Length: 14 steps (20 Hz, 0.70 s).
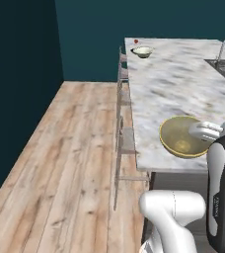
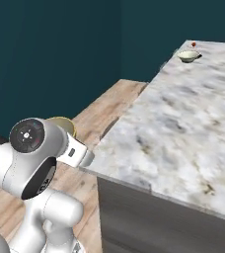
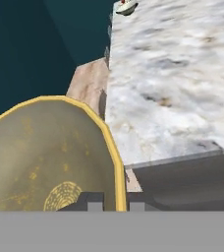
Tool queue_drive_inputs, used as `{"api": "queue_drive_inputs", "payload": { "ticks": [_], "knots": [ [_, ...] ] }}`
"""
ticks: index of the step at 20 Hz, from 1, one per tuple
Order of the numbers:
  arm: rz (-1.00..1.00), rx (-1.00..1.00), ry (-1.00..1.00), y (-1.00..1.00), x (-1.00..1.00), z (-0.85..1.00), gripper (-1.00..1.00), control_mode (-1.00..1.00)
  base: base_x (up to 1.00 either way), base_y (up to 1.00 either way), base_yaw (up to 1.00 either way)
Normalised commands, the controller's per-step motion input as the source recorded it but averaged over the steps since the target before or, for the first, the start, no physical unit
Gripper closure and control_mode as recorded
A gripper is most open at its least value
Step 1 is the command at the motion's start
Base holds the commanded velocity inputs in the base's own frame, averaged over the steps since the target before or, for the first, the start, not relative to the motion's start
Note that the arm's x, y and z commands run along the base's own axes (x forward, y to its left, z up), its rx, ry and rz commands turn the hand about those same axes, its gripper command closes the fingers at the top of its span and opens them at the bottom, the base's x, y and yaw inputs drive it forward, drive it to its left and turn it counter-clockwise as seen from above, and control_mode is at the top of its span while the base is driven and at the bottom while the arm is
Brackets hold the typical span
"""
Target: Take the smaller bowl and place it next to the appetizer plate on the dining counter , and place the larger bowl next to the plate with cooked food.
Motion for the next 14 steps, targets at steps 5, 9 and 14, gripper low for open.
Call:
{"api": "queue_drive_inputs", "payload": {
  "ticks": [5,9,14],
  "knots": [
    [0.0,0.0,0.0,0.0,0.0,0.0,1.0,1.0,0.5,1.0,-0.25],
    [0.0,0.0,0.0,0.0,0.0,0.0,1.0,1.0,0.79,1.0,-0.59],
    [0.0,0.0,0.0,0.0,0.0,0.0,1.0,1.0,0.87,1.0,-0.58]
  ]
}}
